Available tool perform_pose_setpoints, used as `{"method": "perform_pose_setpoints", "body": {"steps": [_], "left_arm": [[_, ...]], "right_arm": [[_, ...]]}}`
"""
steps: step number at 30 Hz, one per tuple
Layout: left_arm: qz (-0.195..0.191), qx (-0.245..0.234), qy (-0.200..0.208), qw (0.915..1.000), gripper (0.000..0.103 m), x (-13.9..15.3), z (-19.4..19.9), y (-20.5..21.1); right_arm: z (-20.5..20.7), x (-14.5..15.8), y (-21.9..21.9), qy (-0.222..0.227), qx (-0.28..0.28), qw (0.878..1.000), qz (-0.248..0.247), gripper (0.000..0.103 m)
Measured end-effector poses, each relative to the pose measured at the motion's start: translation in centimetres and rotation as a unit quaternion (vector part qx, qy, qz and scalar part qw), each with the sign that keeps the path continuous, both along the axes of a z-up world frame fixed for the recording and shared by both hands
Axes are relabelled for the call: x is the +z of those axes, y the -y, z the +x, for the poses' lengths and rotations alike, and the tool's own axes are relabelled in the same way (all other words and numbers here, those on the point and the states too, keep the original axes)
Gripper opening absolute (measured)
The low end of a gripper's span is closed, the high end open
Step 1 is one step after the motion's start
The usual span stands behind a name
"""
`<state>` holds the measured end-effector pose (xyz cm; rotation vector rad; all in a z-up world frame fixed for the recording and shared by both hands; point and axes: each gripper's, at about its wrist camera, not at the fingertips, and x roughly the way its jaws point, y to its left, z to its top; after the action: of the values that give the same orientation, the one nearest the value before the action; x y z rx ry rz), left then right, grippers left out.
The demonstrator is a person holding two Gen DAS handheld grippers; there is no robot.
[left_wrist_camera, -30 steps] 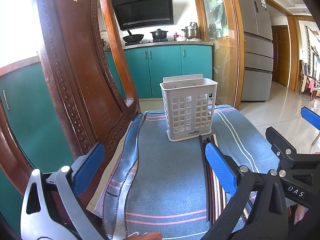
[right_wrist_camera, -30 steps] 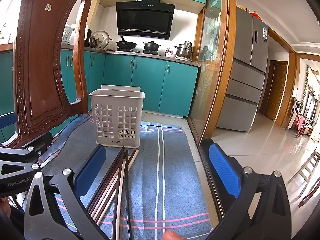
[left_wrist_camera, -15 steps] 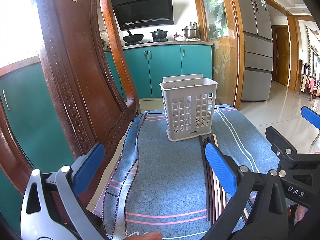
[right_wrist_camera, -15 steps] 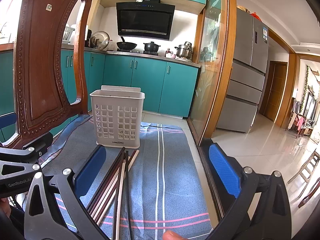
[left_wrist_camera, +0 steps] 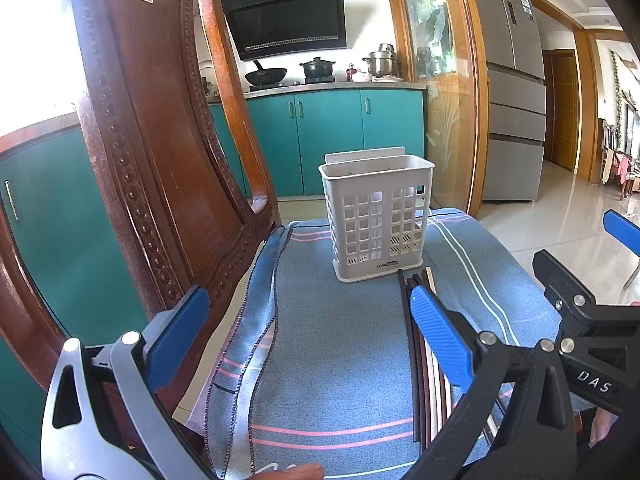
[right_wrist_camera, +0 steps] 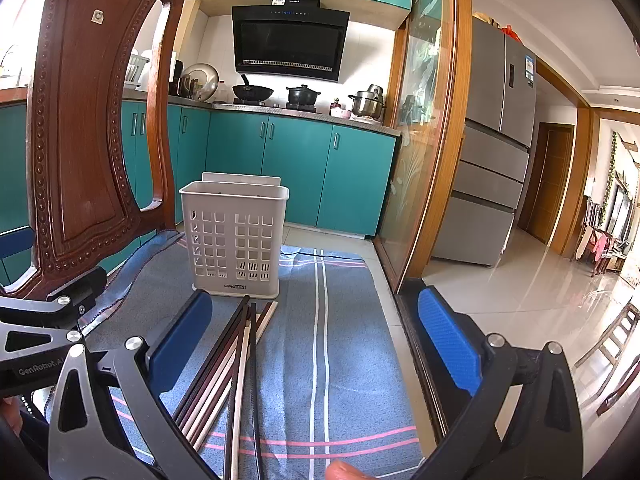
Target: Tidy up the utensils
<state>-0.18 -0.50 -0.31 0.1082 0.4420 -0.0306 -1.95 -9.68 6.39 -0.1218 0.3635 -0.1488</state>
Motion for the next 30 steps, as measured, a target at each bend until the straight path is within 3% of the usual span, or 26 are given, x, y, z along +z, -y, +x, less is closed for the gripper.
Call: {"method": "perform_pose_setpoints", "body": {"steps": [30], "left_arm": [[0.0,0.0,-0.001,1.0,0.1,-0.03,-0.24,-0.02]], "right_arm": [[-0.22,0.32,0.14,0.003,-0.001,1.0,-0.001,0.101]]}}
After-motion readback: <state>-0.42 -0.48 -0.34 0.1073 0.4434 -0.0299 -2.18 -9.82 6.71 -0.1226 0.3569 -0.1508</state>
